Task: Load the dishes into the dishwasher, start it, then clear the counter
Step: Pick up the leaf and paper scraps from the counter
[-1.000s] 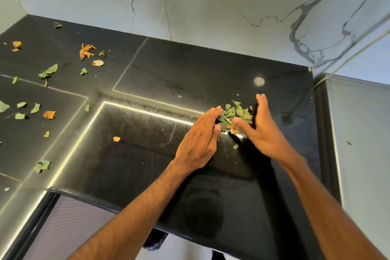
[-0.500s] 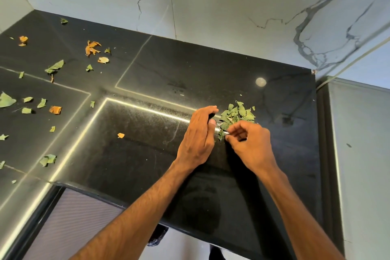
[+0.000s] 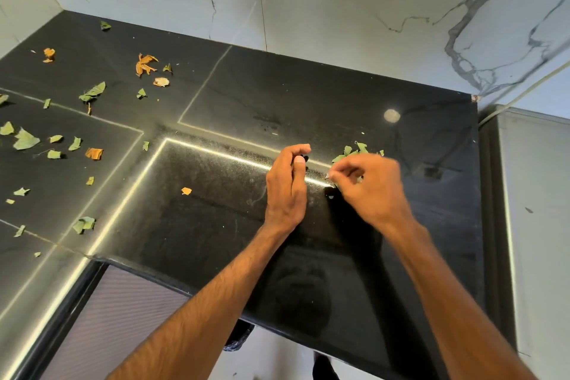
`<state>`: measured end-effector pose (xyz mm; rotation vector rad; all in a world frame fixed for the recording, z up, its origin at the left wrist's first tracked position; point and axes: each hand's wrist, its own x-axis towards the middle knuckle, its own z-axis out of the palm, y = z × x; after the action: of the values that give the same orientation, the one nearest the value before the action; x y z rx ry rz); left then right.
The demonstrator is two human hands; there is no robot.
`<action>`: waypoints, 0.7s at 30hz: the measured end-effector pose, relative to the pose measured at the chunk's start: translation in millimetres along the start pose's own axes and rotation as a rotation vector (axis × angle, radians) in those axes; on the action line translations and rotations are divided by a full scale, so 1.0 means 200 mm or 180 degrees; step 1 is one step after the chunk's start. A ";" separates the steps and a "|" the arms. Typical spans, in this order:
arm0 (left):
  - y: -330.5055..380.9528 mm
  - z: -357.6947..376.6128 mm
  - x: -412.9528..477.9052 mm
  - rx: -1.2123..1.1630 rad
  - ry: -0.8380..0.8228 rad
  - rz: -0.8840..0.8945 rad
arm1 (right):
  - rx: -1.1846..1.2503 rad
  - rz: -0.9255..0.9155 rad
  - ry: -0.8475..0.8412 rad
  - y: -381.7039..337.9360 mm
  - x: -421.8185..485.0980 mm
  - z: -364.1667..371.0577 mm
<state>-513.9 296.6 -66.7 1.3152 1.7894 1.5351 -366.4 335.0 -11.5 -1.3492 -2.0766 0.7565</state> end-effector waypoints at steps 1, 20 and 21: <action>0.00 0.00 0.00 0.0066 -0.0076 0.0073 | 0.0052 0.0007 0.0210 0.02 0.02 -0.06; 0.12 0.01 0.19 0.2446 -0.2402 0.0652 | -0.1255 0.0714 -0.1751 0.26 0.09 -0.34; 0.16 0.03 0.23 0.2515 -0.2631 0.0503 | -0.1175 0.0738 -0.1763 0.26 0.09 -0.32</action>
<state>-518.7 336.6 -28.0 2.0642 1.7394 0.1496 -294.7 378.9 -1.3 -1.7546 -2.6160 0.9624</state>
